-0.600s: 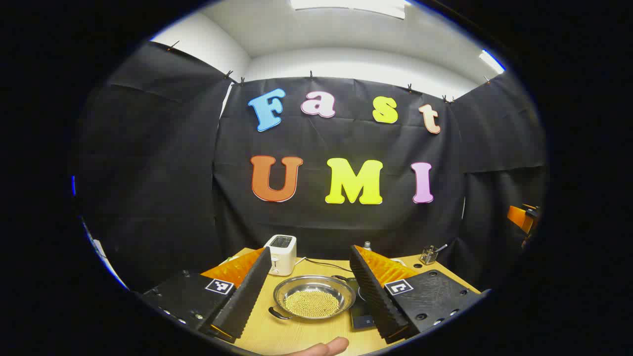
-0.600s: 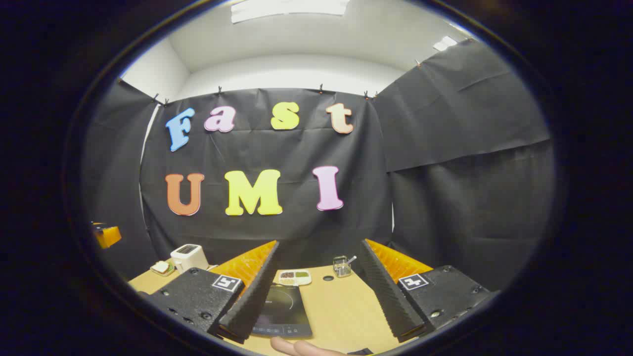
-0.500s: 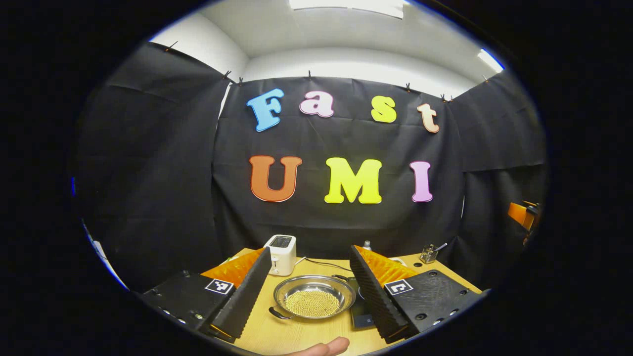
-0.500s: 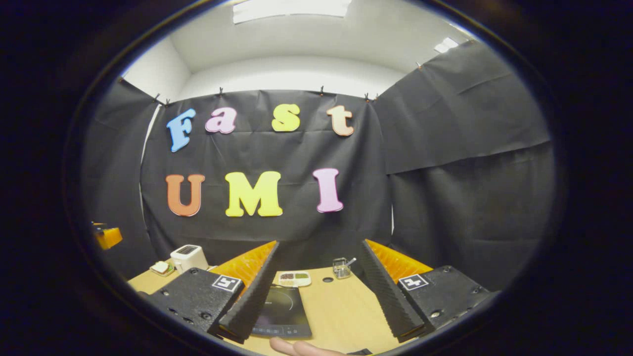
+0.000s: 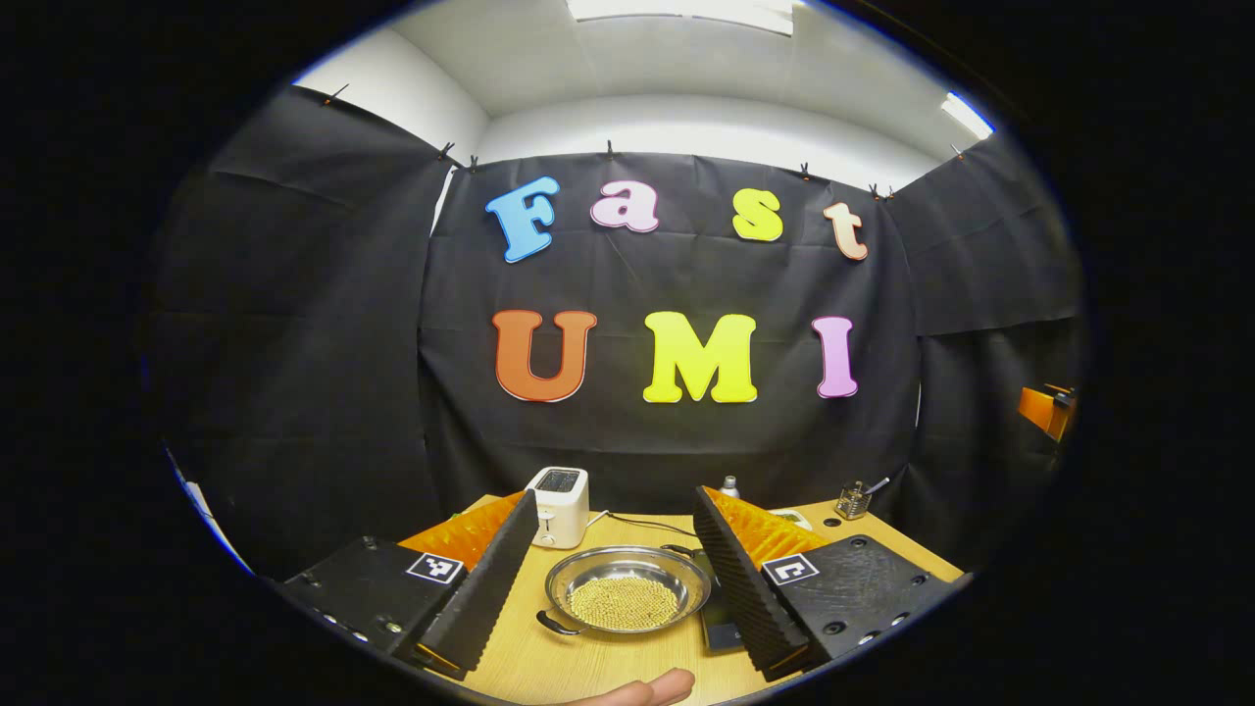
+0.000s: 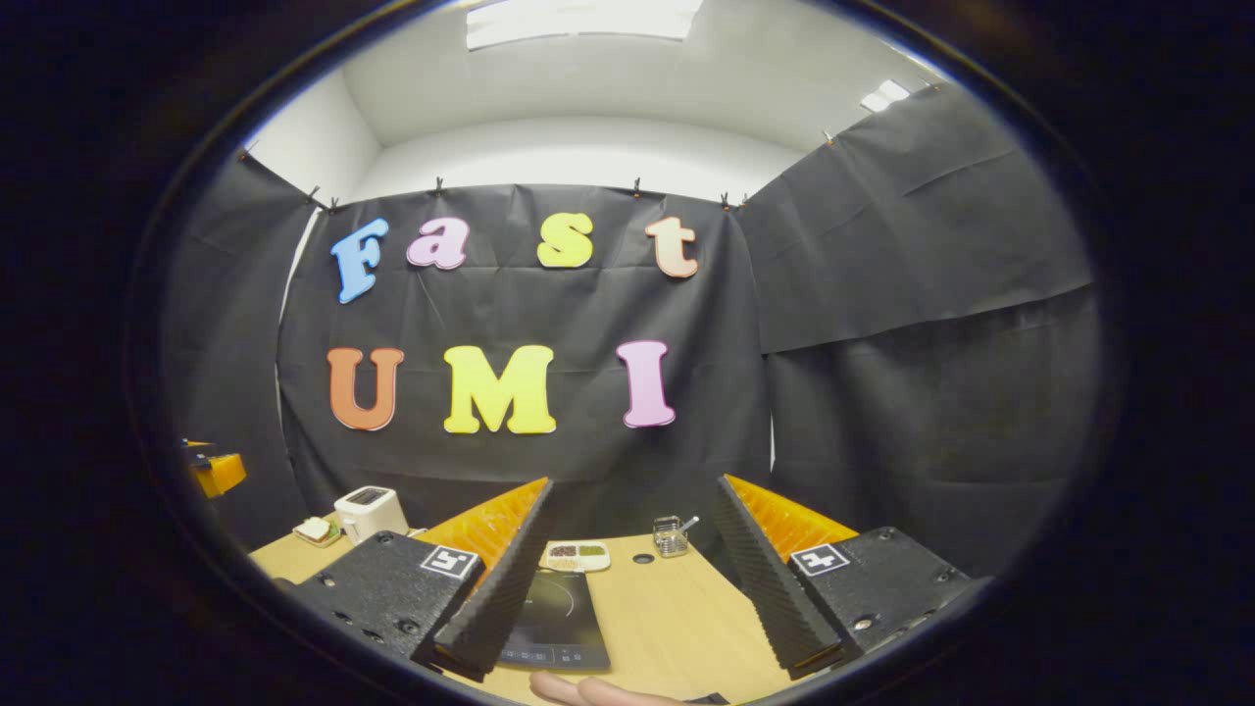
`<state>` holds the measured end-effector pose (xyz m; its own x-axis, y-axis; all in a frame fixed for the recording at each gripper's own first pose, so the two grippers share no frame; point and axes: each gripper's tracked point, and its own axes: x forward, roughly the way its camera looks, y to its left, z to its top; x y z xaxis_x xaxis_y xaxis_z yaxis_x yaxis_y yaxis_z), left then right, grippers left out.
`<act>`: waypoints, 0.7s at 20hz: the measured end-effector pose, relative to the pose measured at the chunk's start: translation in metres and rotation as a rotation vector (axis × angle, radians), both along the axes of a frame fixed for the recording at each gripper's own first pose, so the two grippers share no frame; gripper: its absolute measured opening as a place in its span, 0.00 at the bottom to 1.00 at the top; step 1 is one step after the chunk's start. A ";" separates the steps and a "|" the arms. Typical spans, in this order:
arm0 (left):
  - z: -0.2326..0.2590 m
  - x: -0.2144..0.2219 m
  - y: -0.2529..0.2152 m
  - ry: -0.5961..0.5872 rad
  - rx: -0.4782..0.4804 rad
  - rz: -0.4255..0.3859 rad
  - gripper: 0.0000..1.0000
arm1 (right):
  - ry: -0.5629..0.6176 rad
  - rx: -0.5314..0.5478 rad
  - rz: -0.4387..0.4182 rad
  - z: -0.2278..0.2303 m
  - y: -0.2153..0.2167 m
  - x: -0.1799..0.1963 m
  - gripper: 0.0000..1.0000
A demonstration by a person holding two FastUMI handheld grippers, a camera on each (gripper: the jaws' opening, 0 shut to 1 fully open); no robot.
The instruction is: First push the handle of the pot to place it horizontally, then grasp the pot with both hands and set it on the induction cooktop.
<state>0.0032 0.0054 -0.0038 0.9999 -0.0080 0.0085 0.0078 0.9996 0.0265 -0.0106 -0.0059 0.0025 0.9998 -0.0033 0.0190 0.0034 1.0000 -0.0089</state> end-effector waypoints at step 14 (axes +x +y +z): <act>-0.010 0.010 -0.003 -0.028 0.059 -0.038 0.62 | 0.019 0.007 0.017 -0.012 0.003 0.008 0.96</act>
